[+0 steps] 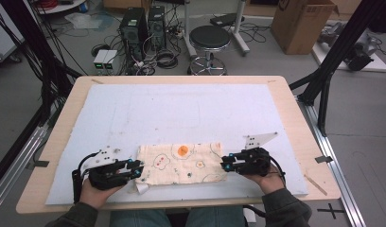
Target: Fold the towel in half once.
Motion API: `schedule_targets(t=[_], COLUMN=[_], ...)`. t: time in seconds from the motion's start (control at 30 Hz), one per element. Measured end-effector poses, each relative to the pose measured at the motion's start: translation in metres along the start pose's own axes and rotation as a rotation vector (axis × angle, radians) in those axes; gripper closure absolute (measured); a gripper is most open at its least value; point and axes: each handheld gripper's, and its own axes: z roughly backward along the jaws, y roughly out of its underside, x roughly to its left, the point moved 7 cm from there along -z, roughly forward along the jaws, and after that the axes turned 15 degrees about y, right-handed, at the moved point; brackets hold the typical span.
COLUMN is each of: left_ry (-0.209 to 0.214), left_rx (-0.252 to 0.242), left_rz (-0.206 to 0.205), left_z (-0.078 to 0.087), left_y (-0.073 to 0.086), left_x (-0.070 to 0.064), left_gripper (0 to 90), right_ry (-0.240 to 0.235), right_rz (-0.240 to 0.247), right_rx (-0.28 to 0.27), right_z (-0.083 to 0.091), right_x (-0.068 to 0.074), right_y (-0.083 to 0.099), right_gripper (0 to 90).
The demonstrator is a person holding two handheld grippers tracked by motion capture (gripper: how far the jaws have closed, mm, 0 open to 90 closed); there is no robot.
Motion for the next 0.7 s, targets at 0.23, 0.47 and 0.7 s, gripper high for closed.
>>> schedule_targets(t=[0.23, 0.47, 0.7], left_ry=[0.022, 0.008, 0.003], left_rx=[0.109, 0.238, 0.233], left_rz=[-0.012, -0.027, -0.027], left_z=[-0.009, -0.010, -0.007], left_y=[0.012, 0.032, 0.034], left_x=[-0.002, 0.005, 0.005], left_gripper=[77.2, 76.9, 77.2], right_ry=[-0.017, -0.007, 0.015], right_rz=[0.069, 0.130, 0.154], right_rx=[0.114, 0.186, 0.186], right_z=[-0.019, -0.023, -0.021], right_x=[0.012, 0.014, 0.014], right_y=[0.013, 0.025, 0.031], right_gripper=[73.3, 76.0, 76.4])
